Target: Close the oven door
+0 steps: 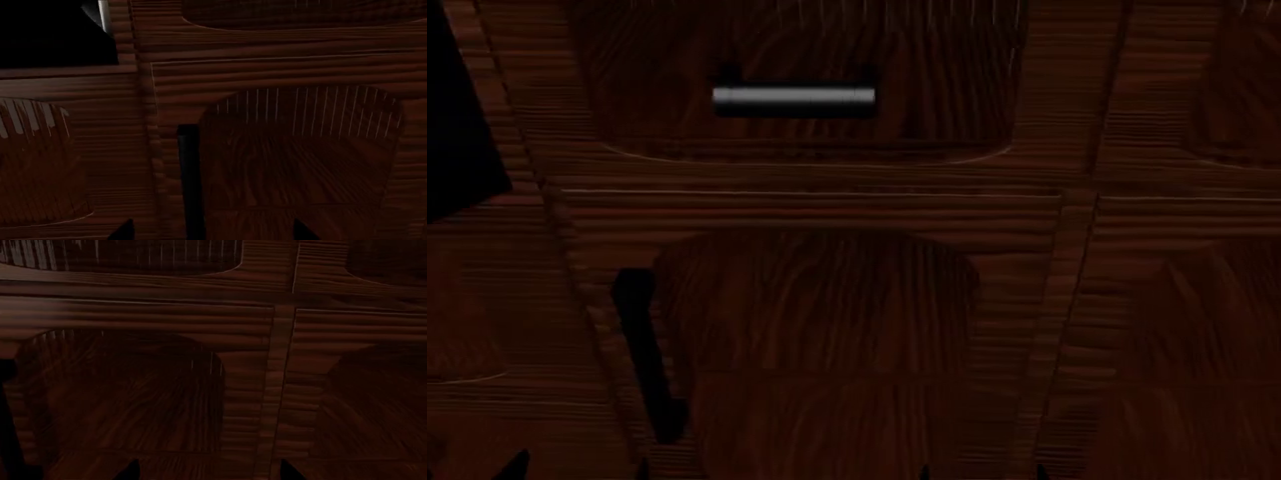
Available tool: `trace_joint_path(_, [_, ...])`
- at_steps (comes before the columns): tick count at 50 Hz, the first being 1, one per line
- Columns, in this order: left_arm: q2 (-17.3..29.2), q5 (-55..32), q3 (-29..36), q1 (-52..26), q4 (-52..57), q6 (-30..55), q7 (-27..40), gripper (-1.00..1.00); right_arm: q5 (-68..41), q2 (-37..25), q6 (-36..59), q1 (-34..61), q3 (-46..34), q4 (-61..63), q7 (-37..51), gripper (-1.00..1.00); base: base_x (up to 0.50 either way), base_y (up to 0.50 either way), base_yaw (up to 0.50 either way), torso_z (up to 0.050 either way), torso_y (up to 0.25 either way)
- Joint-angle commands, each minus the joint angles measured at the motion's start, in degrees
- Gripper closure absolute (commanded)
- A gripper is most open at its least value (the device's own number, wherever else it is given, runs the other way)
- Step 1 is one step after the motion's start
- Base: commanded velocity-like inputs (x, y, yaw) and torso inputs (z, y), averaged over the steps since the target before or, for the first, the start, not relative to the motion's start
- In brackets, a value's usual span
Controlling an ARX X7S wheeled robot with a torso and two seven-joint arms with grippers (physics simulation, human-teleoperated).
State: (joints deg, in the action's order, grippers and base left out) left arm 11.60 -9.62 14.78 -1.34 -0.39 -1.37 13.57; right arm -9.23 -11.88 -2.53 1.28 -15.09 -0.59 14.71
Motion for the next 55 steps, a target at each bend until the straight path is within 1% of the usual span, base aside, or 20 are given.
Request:
trace_joint_path(1, [0.22,-0.21,0.30,-0.16,-0.08,-0.01,0.29,-1.00,-0.37,-0.26,0.13,0.02,-0.26,0.27,0.23,-1.00,0.00,0.47,0.00,0.000,0.000])
trace_joint_path(17, [0.53,-0.17,0.75,-0.12,-0.01,-0.07,0.93,-1.00,-0.68,-0.51,-0.47,0.04,-0.61,-0.11,0.50,-1.00,0.00,0.47,0.00,0.000,0.000])
trace_joint_path(27, [0.80,-0.21,1.11,-0.26,-0.06,0.14,1.13,-1.00,-1.40,-0.72,-0.91,0.01,-0.67,0.02,0.37,-1.00,0.00,0.08,0.00,0.000,0.000])
trace_joint_path(55, [1.33,-0.49,1.84,-0.48,0.02,0.43,1.87,-1.00,-1.89,-1.24,-1.00,0.09,-1.36,0.36,1.01,-1.00,0.00,0.00,0.00,-0.049,0.000])
